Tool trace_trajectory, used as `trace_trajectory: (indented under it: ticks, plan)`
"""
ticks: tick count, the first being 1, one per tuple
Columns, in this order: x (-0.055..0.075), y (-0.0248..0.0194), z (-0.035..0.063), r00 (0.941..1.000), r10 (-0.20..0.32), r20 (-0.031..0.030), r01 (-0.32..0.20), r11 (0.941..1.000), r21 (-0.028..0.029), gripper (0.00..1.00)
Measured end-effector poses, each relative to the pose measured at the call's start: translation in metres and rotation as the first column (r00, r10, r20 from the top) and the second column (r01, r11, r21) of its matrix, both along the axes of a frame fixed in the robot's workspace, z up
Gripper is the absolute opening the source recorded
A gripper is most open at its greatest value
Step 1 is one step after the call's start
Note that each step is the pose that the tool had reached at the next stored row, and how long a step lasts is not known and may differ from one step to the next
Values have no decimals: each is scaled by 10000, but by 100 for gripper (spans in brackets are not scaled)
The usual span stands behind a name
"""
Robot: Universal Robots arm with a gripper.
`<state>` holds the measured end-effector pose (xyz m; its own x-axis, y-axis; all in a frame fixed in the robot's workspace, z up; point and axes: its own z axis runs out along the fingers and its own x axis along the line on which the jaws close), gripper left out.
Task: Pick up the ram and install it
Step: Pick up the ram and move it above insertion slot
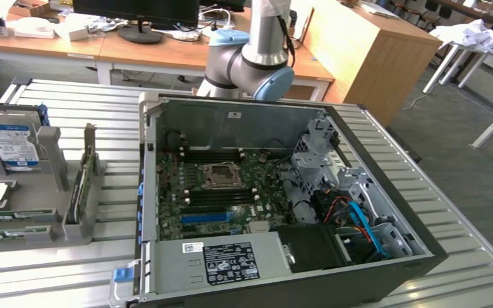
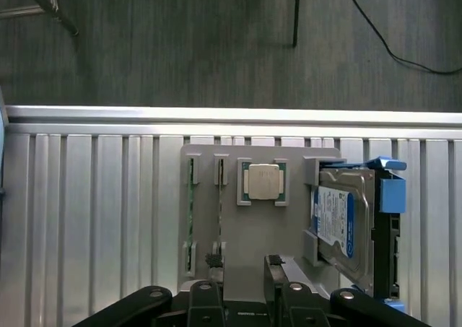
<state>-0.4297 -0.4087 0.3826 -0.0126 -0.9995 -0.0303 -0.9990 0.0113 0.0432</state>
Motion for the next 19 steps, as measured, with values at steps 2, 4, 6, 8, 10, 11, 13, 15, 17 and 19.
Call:
trace_trajectory:
  ticks: [2,4,6,8,10,11,13,15,17,19]
  plan:
    - [0,0,-37,10000,0,0,0,10000,0,36]
    - [0,0,-73,10000,0,0,0,10000,0,36]
    - [0,0,-108,10000,1,-1,-1,10000,-1,36]
    - [0,0,-146,10000,0,0,0,10000,0,36]
    - [0,0,-183,10000,0,0,0,10000,0,36]
    - [0,0,-201,10000,0,1,0,10000,1,36]
    - [0,0,-236,10000,0,0,0,10000,0,36]
    - [0,0,-273,10000,0,0,0,10000,0,36]
    - [0,0,-309,10000,0,-1,0,10000,0,36]
    - [0,0,-345,10000,1,0,-1,10000,0,36]
